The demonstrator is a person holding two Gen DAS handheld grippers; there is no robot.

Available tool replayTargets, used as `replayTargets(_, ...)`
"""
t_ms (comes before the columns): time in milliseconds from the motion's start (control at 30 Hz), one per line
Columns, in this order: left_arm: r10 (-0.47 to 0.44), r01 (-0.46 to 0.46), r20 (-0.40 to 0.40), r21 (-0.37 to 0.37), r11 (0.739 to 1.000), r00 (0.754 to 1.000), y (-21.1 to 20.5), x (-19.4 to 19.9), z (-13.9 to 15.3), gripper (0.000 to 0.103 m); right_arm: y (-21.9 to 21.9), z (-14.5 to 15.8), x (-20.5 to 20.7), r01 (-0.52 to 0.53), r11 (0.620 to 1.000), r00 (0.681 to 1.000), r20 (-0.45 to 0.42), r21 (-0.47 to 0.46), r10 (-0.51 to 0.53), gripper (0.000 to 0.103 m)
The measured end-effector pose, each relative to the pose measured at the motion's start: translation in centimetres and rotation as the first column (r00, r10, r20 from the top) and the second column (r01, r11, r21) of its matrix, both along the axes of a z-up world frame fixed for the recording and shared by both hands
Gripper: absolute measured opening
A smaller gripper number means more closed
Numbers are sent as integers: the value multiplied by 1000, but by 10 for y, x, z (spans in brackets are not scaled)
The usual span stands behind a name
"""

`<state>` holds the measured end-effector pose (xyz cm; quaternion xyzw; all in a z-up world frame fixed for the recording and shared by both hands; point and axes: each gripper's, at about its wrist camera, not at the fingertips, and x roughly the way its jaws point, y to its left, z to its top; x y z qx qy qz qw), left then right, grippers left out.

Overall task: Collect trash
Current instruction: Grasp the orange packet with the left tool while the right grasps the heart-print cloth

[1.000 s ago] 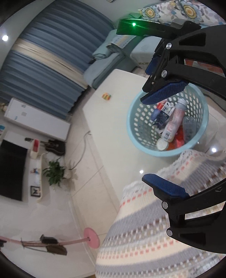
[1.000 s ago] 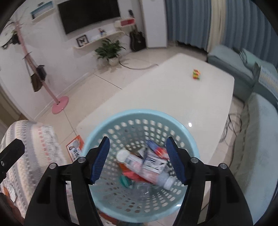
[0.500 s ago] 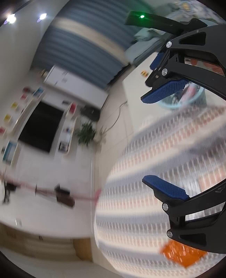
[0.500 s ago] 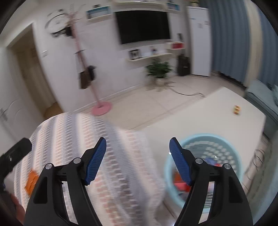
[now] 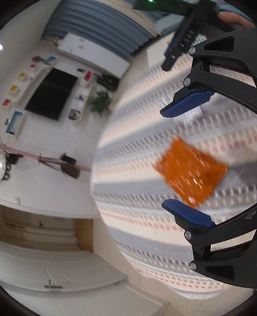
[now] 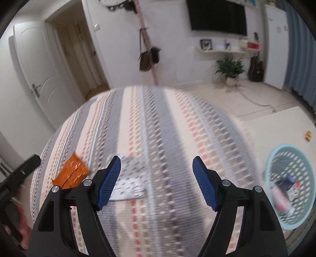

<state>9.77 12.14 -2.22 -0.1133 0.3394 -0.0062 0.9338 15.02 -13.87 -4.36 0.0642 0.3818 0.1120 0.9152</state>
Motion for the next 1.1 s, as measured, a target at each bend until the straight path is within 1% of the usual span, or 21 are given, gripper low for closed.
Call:
replayTargets(67, 3, -2, -25, 15, 1000, 1000, 9, -1, -12, 82, 13, -12, 5, -19, 1000, 999, -38, 8, 19, 71)
replayTargets(167, -33, 37, -76, 43, 998, 997, 6, 1, -29, 82, 26, -29, 8, -32, 999, 997, -75, 10, 33, 77)
replayTargets(200, -32, 38, -89, 68, 997, 996, 3, 2, -34, 82, 30, -35, 10, -36, 999, 996, -86, 13, 36, 77)
replayTargets(267, -13, 22, -81, 108, 994, 997, 1, 0, -40, 82, 39, -47, 16, -54, 998, 992, -111, 18, 56, 78)
replayTargets(333, -16, 25, -78, 116, 993, 997, -2, -2, -44, 82, 45, -48, 15, -56, 998, 993, -102, -25, 54, 77)
replayTargets(433, -28, 41, -93, 145, 989, 995, -7, -7, -49, 82, 57, -46, 17, -92, 994, 991, -98, -55, 86, 77)
replayTargets(500, -54, 69, -95, 163, 984, 994, -13, -7, -49, 82, 65, -49, 15, -92, 989, 992, -100, -116, 80, 78)
replayTargets(567, -78, 98, -120, 174, 980, 990, -18, -4, -55, 82, 69, -49, 15, -99, 983, 992, -98, -153, 84, 78)
replayTargets(600, -81, 110, -154, 188, 976, 985, -21, 0, -59, 82, 71, -50, 15, -100, 981, 992, -98, -166, 84, 78)
replayTargets(633, -80, 113, -169, 194, 974, 982, -21, 2, -62, 81, 72, -50, 15, -102, 979, 991, -99, -174, 86, 79)
replayTargets(733, -77, 113, -179, 202, 973, 981, -21, 4, -63, 81, 75, -51, 18, -110, 976, 990, -103, -190, 92, 80)
replayTargets(867, -43, 77, -166, 202, 976, 985, -17, 1, -62, 68, 77, -50, 20, -113, 974, 990, -104, -196, 94, 79)
replayTargets(900, -41, 75, -165, 207, 976, 985, -17, 0, -62, 65, 79, -50, 19, -117, 973, 990, -101, -197, 98, 74)
replayTargets(933, -43, 78, -163, 213, 974, 986, -19, -1, -63, 63, 81, -50, 18, -121, 972, 990, -96, -201, 104, 73)
replayTargets(967, -48, 82, -158, 221, 972, 986, -19, -2, -62, 54, 82, -50, 17, -118, 970, 991, -88, -213, 102, 70)
replayTargets(1000, -53, 87, -151, 229, 970, 987, -22, -3, -62, 48, 83, -50, 15, -116, 969, 992, -80, -218, 101, 63)
replayTargets(1033, -49, 84, -149, 238, 968, 988, -24, -5, -61, 47, 83, -49, 14, -121, 968, 992, -74, -219, 107, 62)
replayTargets(1100, -46, 79, -145, 235, 969, 988, -25, -5, -60, 44, 81, -48, 13, -113, 971, 992, -71, -212, 100, 53)
